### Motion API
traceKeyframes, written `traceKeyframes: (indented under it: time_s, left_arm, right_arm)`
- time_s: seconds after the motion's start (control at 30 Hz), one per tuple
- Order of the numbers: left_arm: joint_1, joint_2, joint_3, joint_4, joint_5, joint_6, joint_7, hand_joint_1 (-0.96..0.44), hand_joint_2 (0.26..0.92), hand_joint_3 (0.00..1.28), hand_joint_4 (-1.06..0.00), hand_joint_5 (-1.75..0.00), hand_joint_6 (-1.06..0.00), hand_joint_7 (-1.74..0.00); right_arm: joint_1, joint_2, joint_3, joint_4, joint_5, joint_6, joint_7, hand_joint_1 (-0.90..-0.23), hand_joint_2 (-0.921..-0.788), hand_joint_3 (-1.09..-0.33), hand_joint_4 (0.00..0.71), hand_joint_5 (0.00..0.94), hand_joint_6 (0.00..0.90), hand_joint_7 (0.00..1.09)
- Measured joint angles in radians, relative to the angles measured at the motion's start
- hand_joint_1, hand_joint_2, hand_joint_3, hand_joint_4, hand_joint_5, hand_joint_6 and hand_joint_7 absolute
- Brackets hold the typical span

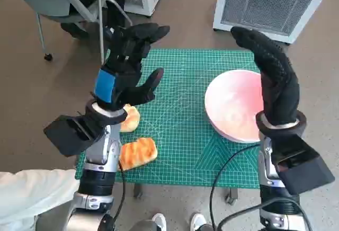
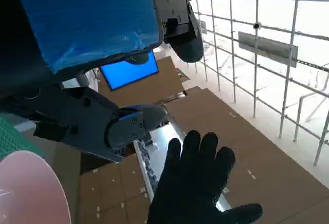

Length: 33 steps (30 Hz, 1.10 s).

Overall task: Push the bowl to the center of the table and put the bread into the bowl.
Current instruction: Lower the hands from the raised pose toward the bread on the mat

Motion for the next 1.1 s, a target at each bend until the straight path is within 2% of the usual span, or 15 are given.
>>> traceKeyframes:
  time_s: [0.3, 0.43, 0.53, 0.83, 0.9, 1.1]
  left_arm:
    - [0.000, 0.000, 0.000, 0.001, 0.000, 0.002, 0.000, -0.29, 0.774, 0.70, 0.00, -0.75, 0.00, -0.96]
    - [0.000, 0.002, 0.001, 0.001, 0.000, 0.003, 0.000, -0.29, 0.775, 0.69, 0.00, -0.74, 0.00, -0.96]
    - [0.000, 0.005, 0.003, 0.001, 0.000, 0.004, 0.000, -0.28, 0.776, 0.69, 0.00, -0.74, 0.00, -0.96]
    - [0.000, 0.013, 0.007, 0.001, -0.002, 0.004, -0.003, -0.27, 0.775, 0.70, 0.00, -0.72, 0.00, -0.96]
    - [0.000, 0.013, 0.008, 0.000, -0.003, 0.005, -0.005, -0.26, 0.773, 0.71, 0.00, -0.71, 0.00, -0.95]
    - [0.001, 0.017, 0.010, -0.002, -0.005, 0.006, -0.007, -0.25, 0.766, 0.72, 0.00, -0.70, 0.00, -0.95]
  right_arm:
    - [0.017, -0.006, -0.012, -0.007, 0.013, 0.005, 0.006, -0.545, -0.921, -0.734, 0.286, 0.005, -0.001, 0.69]
    - [0.031, -0.019, -0.034, 0.000, 0.019, -0.006, 0.006, -0.548, -0.921, -0.731, 0.287, 0.005, -0.001, 0.70]
    - [0.039, -0.030, -0.057, 0.013, 0.035, -0.020, 0.006, -0.556, -0.921, -0.722, 0.289, 0.006, 0.003, 0.70]
    - [0.051, -0.090, -0.150, 0.097, 0.063, -0.091, 0.007, -0.562, -0.921, -0.710, 0.305, 0.008, 0.048, 0.62]
    - [0.055, -0.105, -0.178, 0.131, 0.075, -0.112, 0.006, -0.562, -0.921, -0.709, 0.308, 0.008, 0.052, 0.60]
    - [0.058, -0.144, -0.258, 0.277, 0.085, -0.185, -0.002, -0.556, -0.921, -0.725, 0.304, 0.004, 0.044, 0.58]
